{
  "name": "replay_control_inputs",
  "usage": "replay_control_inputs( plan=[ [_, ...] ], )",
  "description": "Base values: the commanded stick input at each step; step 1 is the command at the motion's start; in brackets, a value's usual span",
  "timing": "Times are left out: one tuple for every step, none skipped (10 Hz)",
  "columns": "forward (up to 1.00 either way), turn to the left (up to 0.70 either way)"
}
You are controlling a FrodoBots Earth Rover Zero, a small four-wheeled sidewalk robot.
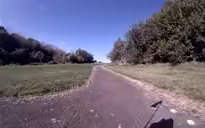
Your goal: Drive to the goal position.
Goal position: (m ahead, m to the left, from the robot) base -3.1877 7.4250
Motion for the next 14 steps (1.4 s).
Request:
replay_control_inputs(
  plan=[
    [0.06, 0.00],
    [0.06, 0.00],
    [0.06, 0.00],
    [0.05, 0.00],
    [0.04, 0.00],
    [0.00, 0.00],
    [0.00, 0.00],
    [-0.01, 0.00],
    [-0.05, 0.00],
    [-0.08, 0.00],
    [-0.70, 0.00],
    [-0.70, 0.00],
    [-0.70, 0.00],
    [-0.70, 0.00]
  ],
)
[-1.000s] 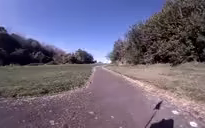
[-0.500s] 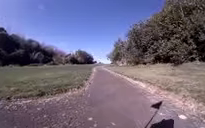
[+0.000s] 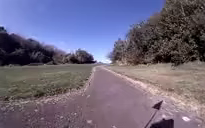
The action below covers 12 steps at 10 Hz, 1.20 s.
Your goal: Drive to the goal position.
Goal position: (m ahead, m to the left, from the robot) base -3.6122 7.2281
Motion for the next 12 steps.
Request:
replay_control_inputs(
  plan=[
    [-0.70, 0.35],
    [-0.70, 0.35],
    [-0.70, 0.35],
    [-0.70, 0.35],
    [-0.70, 0.35],
    [0.13, 0.00],
    [0.03, 0.00],
    [0.00, 0.00],
    [0.00, 0.00],
    [0.03, 0.00],
    [0.01, 0.00],
    [0.00, 0.00]
  ],
)
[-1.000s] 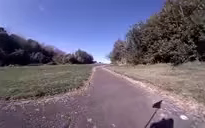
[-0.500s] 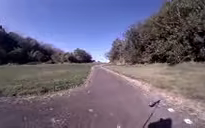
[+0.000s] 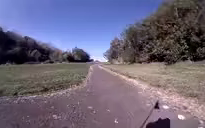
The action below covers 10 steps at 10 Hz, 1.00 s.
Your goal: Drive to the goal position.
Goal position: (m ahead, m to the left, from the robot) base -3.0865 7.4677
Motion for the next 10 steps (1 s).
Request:
replay_control_inputs(
  plan=[
    [0.00, 0.00],
    [0.04, 0.00],
    [0.05, 0.00],
    [0.05, 0.00],
    [0.05, 0.00],
    [0.05, 0.00],
    [0.05, 0.00],
    [0.05, 0.00],
    [0.05, 0.00],
    [0.04, 0.00]
  ],
)
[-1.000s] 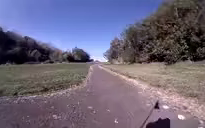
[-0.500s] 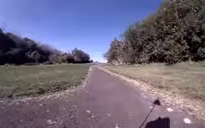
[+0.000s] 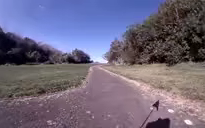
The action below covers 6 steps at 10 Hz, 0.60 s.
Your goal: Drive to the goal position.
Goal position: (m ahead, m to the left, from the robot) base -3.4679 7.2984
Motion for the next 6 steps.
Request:
replay_control_inputs(
  plan=[
    [0.04, 0.00],
    [0.05, 0.00],
    [0.06, 0.00],
    [0.11, 0.00],
    [0.17, 0.00],
    [0.67, 0.00]
  ],
)
